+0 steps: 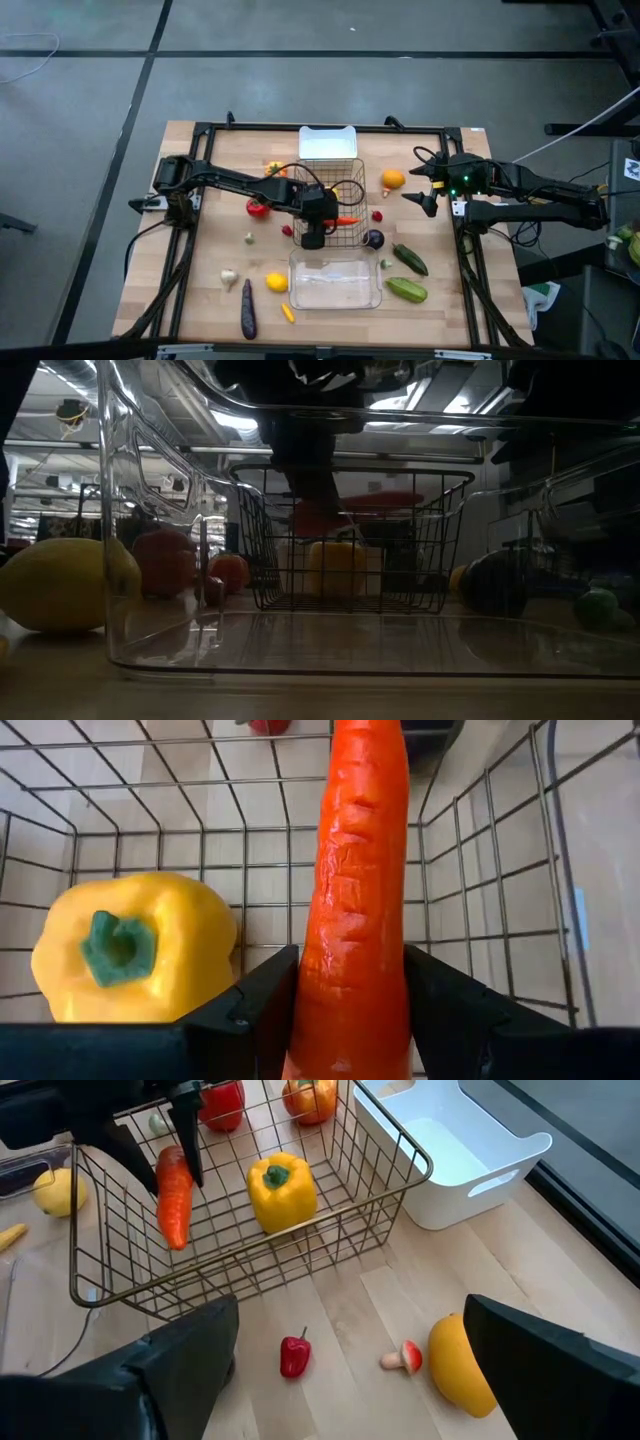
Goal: Sort produce into baskets
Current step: Put the carrot into the wire basket, then put the top lemon into the white bin
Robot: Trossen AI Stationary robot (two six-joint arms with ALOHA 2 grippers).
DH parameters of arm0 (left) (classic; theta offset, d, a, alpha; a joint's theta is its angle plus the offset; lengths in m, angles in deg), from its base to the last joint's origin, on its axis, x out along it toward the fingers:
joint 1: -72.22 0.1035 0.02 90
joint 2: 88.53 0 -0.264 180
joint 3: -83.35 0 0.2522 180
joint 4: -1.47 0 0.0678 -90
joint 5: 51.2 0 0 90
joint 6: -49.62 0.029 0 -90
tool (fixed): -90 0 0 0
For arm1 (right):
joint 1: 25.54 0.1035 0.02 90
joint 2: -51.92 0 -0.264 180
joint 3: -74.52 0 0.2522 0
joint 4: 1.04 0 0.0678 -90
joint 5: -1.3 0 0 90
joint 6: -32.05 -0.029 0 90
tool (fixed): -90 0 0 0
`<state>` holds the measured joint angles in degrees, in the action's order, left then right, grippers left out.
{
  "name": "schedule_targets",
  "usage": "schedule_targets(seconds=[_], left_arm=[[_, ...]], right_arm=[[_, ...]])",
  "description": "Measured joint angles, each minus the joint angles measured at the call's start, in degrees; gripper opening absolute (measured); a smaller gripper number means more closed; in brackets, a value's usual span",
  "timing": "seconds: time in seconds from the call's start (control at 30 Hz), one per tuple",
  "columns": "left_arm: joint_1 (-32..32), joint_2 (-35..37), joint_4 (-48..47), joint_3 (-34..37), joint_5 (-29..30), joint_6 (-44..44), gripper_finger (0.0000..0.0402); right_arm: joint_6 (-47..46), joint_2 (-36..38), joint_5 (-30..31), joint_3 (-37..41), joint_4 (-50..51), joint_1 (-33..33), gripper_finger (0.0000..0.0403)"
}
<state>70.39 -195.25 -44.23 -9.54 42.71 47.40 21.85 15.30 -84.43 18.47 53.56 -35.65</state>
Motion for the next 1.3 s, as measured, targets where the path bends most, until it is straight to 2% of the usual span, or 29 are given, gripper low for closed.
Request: schedule_targets(seconds=[0.6,1.0,1.3], left_arm=[[-0.04,-2.23,-0.57,0.02,-0.05,-0.83,0.0167],[-0.04,-2.23,-0.38,0.02,-0.05,-0.79,0.0220],[0.22,-2.23,-0.40,0.02,-0.05,-0.77,0.0226]], right_arm=[[0.02,0.01,0.02,0.00,-0.02,-0.02,0.0383],[0.02,0.02,0.02,0.00,-0.02,-0.02,0.0383],[0.02,0.01,0.02,0.00,-0.02,-0.02,0.0383]])
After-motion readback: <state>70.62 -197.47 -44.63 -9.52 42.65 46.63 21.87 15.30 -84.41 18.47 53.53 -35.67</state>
